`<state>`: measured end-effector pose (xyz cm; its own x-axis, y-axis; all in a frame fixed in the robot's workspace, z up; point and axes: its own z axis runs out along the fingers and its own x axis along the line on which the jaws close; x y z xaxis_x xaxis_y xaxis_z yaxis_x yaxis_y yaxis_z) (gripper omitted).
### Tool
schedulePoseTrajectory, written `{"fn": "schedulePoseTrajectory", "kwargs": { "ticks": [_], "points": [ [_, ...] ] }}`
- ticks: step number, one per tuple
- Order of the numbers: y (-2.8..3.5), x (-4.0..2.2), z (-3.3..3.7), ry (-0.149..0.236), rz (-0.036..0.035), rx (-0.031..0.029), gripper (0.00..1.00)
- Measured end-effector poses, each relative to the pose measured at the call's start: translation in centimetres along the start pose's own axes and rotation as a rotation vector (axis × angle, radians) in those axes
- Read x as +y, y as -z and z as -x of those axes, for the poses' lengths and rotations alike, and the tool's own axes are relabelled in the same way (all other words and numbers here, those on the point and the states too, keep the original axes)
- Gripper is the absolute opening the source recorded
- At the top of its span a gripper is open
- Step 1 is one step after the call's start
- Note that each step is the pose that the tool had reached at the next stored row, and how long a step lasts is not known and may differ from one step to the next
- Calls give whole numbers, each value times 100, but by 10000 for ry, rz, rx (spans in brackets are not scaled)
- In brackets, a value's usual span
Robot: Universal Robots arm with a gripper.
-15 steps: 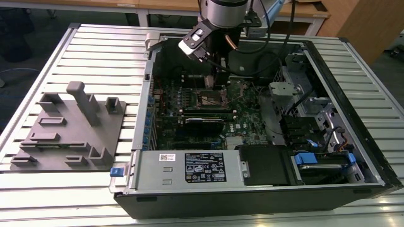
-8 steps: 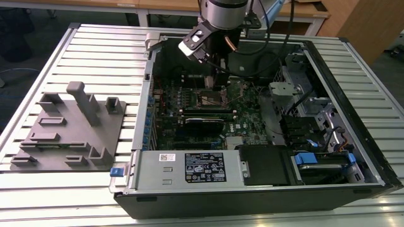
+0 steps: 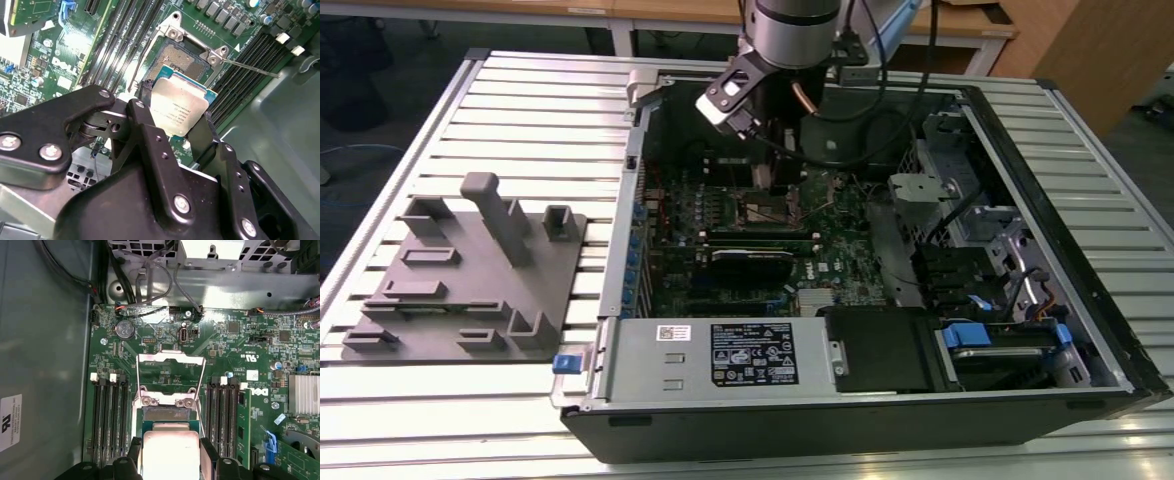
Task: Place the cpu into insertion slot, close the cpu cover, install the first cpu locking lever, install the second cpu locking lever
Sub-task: 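Place the cpu into insertion slot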
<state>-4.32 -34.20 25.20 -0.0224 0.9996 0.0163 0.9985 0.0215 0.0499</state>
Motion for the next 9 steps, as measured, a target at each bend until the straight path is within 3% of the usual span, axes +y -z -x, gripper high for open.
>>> {"fn": "schedulePoseTrajectory", "kwargs": {
  "ticks": [2, 9],
  "points": [
    [-20, -14, 0, 6, 68, 0, 54],
    [-77, -31, 1, 6, 118, -2, 54]
  ]
}}
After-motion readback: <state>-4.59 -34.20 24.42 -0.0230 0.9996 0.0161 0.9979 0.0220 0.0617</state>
